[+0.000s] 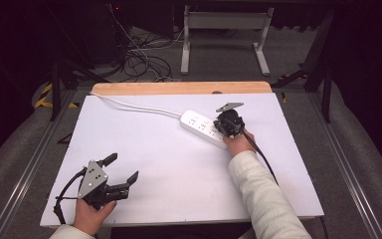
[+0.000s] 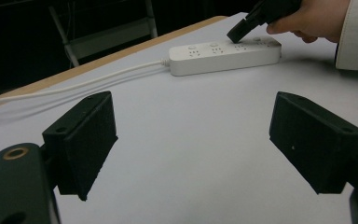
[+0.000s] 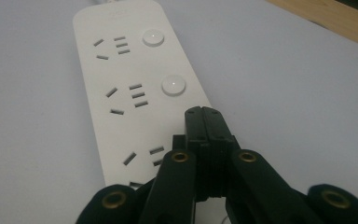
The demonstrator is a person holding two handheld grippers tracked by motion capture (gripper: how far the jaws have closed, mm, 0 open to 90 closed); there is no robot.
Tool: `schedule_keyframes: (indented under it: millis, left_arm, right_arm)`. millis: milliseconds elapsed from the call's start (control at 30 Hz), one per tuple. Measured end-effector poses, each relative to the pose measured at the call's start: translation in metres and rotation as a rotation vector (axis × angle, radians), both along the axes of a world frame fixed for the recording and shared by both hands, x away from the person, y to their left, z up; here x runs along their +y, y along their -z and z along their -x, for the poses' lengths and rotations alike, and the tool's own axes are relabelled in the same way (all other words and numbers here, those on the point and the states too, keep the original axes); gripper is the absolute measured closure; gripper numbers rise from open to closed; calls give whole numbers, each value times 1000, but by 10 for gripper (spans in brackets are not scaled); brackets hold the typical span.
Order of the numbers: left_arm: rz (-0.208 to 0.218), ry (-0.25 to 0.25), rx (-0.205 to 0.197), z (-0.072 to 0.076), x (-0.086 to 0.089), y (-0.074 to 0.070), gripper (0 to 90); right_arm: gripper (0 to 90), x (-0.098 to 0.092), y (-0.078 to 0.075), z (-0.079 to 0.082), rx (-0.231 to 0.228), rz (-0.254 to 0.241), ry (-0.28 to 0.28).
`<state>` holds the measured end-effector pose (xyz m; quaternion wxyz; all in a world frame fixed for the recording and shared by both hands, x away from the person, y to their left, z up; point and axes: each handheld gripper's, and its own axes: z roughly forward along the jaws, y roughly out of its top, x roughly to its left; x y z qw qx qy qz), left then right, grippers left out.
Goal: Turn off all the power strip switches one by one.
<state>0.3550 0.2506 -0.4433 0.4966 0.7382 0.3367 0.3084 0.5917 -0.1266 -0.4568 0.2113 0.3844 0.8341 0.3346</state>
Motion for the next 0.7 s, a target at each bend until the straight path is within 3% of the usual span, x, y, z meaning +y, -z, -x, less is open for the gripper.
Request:
schedule_keyframes:
  millis: [267,300,433,700]
  left_arm:
    - [6,-3,-3,0,1,-1,153]
    - [2,-3,-5,0,1,-1,153]
    - [1,-3,-1,-1,0,0,153]
    - [0,-2,0,0,0,0,153]
  right_arm:
    - [900,4,-4,2,-17,14,0]
    - [900,5,-6,1,7,18,-8]
    - [900,6,-17,6,-33,-64,-23]
    - [900,12,-35,4,-43,-105,-35]
